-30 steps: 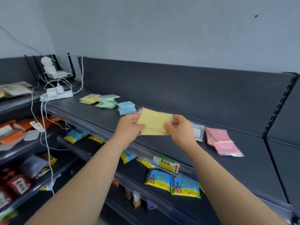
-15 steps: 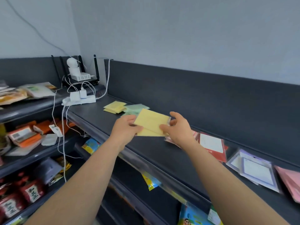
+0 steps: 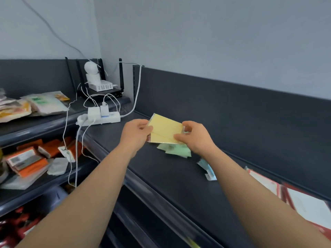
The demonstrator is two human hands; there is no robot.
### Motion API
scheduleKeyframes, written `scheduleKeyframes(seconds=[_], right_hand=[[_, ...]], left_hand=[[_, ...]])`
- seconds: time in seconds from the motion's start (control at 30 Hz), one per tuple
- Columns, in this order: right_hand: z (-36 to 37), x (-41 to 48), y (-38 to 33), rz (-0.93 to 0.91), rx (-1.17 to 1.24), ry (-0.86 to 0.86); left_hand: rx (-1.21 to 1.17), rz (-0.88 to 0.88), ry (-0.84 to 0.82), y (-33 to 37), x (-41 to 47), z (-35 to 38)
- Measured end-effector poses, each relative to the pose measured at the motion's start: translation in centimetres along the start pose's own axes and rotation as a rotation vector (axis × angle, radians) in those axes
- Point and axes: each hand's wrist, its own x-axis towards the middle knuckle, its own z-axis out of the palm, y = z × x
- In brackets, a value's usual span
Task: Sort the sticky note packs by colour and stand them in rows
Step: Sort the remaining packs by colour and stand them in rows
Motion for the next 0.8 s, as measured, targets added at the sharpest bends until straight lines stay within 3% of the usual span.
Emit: scheduleKeyframes(seconds=[0.4,0.6,0.8], right_hand=[[7.7,9.4,-3.8,0.173,-0.250,-0.062],[9.9,11.9,-4.0,0.215,-0.534,-0.093],[10.6,12.1,-4.0,0.221,-0.712,-0.167]], left_hand=[[0.084,-0.053,-0.195,-4.2,13.4,-4.5],[0.098,-0.094,-0.264,-6.5,16.8,-4.5],[0.346,0.004,-0.318,-7.7,18.0,-4.1]])
